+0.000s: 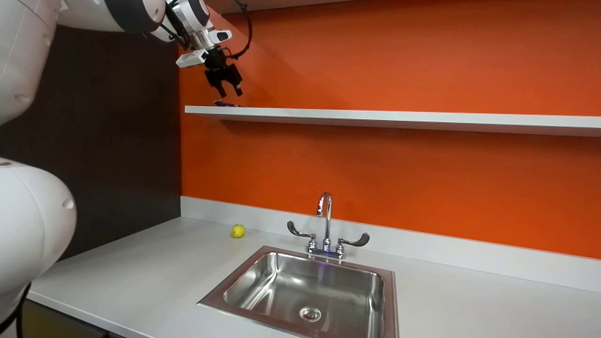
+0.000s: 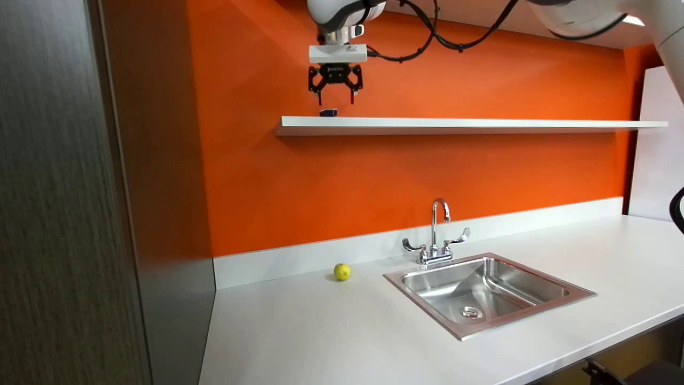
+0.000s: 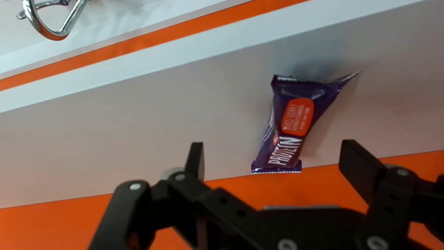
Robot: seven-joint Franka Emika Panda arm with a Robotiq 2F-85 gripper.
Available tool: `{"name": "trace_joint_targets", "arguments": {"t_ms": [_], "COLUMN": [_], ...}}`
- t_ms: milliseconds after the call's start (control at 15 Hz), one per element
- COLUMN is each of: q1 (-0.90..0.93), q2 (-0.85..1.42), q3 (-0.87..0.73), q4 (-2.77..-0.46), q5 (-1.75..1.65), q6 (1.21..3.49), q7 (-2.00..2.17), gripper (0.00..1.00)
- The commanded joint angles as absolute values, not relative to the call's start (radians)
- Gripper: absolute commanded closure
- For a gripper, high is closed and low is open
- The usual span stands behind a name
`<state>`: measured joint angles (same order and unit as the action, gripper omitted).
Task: Put the candy bar on the shelf
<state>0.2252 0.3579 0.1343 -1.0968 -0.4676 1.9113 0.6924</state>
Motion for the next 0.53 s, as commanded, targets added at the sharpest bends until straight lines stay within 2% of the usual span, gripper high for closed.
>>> {"name": "trace_joint_targets", "arguments": {"t_ms": [0,467], "q1": [0.222,0.220], "q2": [0.226,-0.048], "q3": [0.146,0.170], "q4": [-1.241,-1.583], "q5": [-0.458,-0.382], "q6": [1.897,1.947], "q7": [0.671,0.541], "gripper": [0.00,0.00]}}
